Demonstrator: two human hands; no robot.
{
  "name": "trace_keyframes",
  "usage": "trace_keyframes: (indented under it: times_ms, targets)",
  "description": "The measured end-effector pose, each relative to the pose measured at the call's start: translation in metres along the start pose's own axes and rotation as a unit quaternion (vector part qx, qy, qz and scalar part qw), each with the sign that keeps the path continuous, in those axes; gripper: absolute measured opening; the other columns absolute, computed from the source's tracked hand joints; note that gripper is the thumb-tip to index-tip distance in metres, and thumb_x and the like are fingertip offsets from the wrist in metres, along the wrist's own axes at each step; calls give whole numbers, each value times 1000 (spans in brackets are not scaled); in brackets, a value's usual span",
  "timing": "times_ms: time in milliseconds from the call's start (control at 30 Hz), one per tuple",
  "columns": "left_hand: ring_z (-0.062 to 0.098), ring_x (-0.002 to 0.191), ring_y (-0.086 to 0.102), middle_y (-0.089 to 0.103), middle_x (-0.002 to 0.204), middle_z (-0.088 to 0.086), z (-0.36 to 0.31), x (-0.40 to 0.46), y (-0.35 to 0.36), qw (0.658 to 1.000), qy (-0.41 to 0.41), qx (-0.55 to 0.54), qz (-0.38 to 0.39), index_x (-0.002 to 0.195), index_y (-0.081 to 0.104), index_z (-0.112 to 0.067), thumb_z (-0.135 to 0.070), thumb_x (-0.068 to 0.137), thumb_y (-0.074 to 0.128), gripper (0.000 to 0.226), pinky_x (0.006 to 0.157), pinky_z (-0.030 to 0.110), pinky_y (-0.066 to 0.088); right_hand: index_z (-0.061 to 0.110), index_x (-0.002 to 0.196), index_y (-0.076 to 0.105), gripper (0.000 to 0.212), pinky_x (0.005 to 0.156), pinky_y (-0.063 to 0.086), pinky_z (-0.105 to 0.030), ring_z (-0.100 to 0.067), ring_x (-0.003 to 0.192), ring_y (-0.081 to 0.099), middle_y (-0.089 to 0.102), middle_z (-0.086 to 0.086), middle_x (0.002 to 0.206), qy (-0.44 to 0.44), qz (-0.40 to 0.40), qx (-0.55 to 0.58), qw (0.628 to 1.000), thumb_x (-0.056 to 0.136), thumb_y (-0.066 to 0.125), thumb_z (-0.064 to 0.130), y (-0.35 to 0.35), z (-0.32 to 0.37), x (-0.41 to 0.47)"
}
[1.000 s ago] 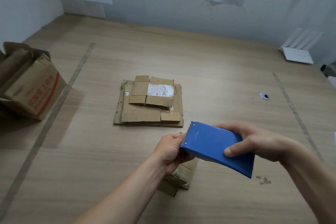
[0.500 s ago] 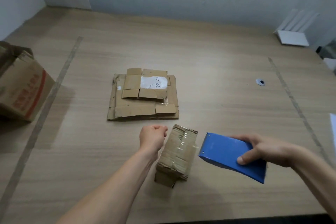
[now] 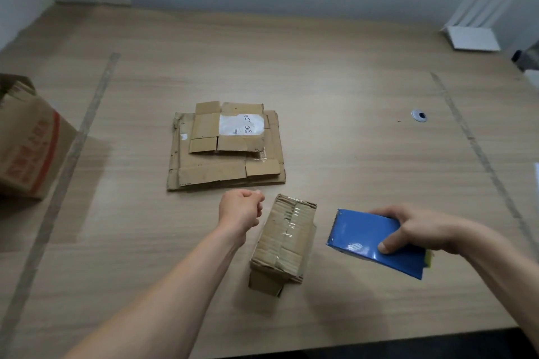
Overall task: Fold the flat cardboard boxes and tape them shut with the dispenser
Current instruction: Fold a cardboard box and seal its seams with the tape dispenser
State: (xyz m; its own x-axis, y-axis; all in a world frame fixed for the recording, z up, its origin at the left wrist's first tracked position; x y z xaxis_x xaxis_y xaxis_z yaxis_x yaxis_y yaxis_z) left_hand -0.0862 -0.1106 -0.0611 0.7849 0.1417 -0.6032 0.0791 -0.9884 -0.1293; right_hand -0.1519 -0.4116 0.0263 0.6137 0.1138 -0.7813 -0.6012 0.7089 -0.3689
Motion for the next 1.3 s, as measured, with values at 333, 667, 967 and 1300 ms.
trace_keyframes:
  times_ms: [333,667,967,1300]
  targets:
    - [21,56,55,59,62,7,35,9,0,998,-32,50,-20,81,71,-4,-17,96,58,24,53,30,50,31,111,72,49,83,59,-36,-20,91,73,77,1,97,41,-20,-26,999,64,82,19,18,-6,23]
    - [33,75,60,65,67,10,36,14,14,953,55,299,-20,62,60,-6,-38,95,58,46,61,35,39,21,105,71,34,84,61,-37,-19,90,72,76,0,99,68,-38,-100,992,73,82,21,42,23,51]
    - [32,125,53,55,137,18,29,11,-2,926,82,364,-50,139,43,-7,-51,92,57,65,102,38,45,18,108,71,40,88,61,-41,-20,93,71,74,-1,102,81,-46,-137,986,71,83,26,48,35,55]
    - [31,146,-30,-30,161,6,41,-60,58,613,392,653,210,155,-7,-29,-71,74,58,113,117,56,4,15,112,70,43,91,59,-42,-24,97,70,73,-5,107,88,-17,-169,982,73,83,28,55,53,61]
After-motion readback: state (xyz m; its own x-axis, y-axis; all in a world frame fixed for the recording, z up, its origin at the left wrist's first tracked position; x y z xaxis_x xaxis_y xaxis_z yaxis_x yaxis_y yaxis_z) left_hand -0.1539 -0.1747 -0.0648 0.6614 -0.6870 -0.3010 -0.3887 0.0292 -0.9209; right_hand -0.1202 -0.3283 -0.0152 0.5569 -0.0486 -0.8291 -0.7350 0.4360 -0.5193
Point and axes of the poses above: each hand's wrist, its own x-axis towards the middle knuckle, its own y-axis out of the palm, z = x × y, the point moved 7 cm from there along x, towards the middle knuckle
